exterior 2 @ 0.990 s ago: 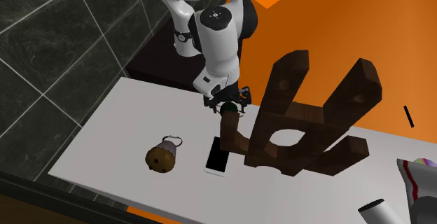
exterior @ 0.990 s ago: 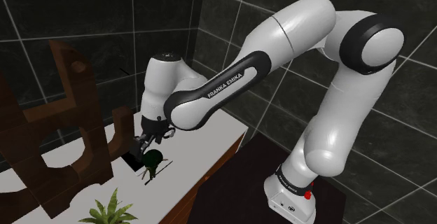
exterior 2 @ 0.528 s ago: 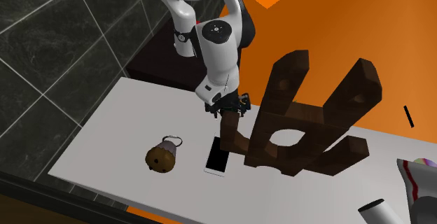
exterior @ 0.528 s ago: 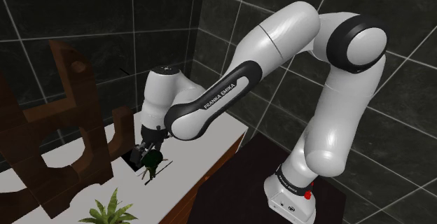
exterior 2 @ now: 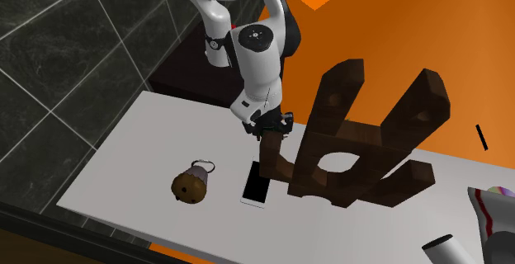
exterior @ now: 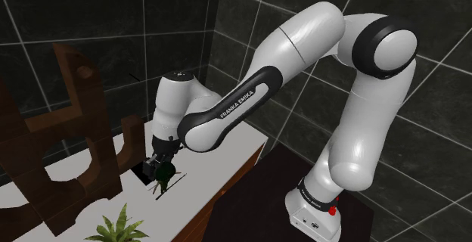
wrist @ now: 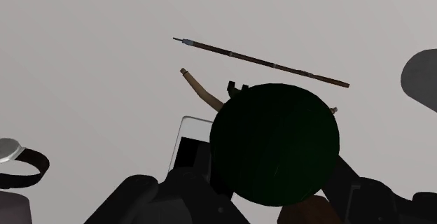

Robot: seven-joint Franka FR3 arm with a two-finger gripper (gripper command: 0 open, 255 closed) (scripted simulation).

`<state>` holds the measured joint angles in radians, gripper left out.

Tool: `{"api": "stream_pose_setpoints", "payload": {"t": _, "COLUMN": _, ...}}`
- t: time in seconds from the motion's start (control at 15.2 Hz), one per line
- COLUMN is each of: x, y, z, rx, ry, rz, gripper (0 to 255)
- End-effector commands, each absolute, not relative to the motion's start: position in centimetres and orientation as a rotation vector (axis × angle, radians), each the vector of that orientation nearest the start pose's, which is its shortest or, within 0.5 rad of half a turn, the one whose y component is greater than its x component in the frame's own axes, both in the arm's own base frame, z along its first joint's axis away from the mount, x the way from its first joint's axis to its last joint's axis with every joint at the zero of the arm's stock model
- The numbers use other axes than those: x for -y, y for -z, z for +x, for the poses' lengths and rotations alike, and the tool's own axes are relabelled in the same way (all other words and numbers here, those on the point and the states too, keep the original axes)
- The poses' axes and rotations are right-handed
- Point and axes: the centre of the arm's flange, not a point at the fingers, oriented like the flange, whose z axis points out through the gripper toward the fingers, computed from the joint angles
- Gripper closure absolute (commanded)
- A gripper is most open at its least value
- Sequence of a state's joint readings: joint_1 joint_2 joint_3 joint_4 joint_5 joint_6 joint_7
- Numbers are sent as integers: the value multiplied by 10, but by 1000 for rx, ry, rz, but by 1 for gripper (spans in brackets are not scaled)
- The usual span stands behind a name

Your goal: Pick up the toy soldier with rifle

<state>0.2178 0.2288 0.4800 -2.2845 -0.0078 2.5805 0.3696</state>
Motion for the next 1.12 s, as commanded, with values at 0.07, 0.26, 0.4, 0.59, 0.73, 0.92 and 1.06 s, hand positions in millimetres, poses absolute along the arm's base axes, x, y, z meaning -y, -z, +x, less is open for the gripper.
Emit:
{"api": "stream_pose_setpoints", "payload": {"t": 0.07, "x": -347, "y": -272, "z": 415, "rx": 477, "ry": 41, "rz": -2971, "gripper": 255}}
{"api": "stream_pose_setpoints", "payload": {"t": 0.26, "x": -347, "y": -288, "z": 415, "rx": 477, "ry": 41, "rz": -2971, "gripper": 255}}
{"api": "stream_pose_setpoints", "payload": {"t": 0.4, "x": -347, "y": -298, "z": 415, "rx": 477, "ry": 41, "rz": -2971, "gripper": 255}}
{"api": "stream_pose_setpoints", "payload": {"t": 0.59, "x": -347, "y": -314, "z": 415, "rx": 477, "ry": 41, "rz": -2971, "gripper": 255}}
{"api": "stream_pose_setpoints", "payload": {"t": 0.73, "x": -347, "y": -325, "z": 415, "rx": 477, "ry": 41, "rz": -2971, "gripper": 255}}
{"api": "stream_pose_setpoints", "payload": {"t": 0.92, "x": -347, "y": -341, "z": 415, "rx": 477, "ry": 41, "rz": -2971, "gripper": 255}}
{"api": "stream_pose_setpoints", "payload": {"t": 1.06, "x": -347, "y": -351, "z": 415, "rx": 477, "ry": 41, "rz": -2971, "gripper": 255}}
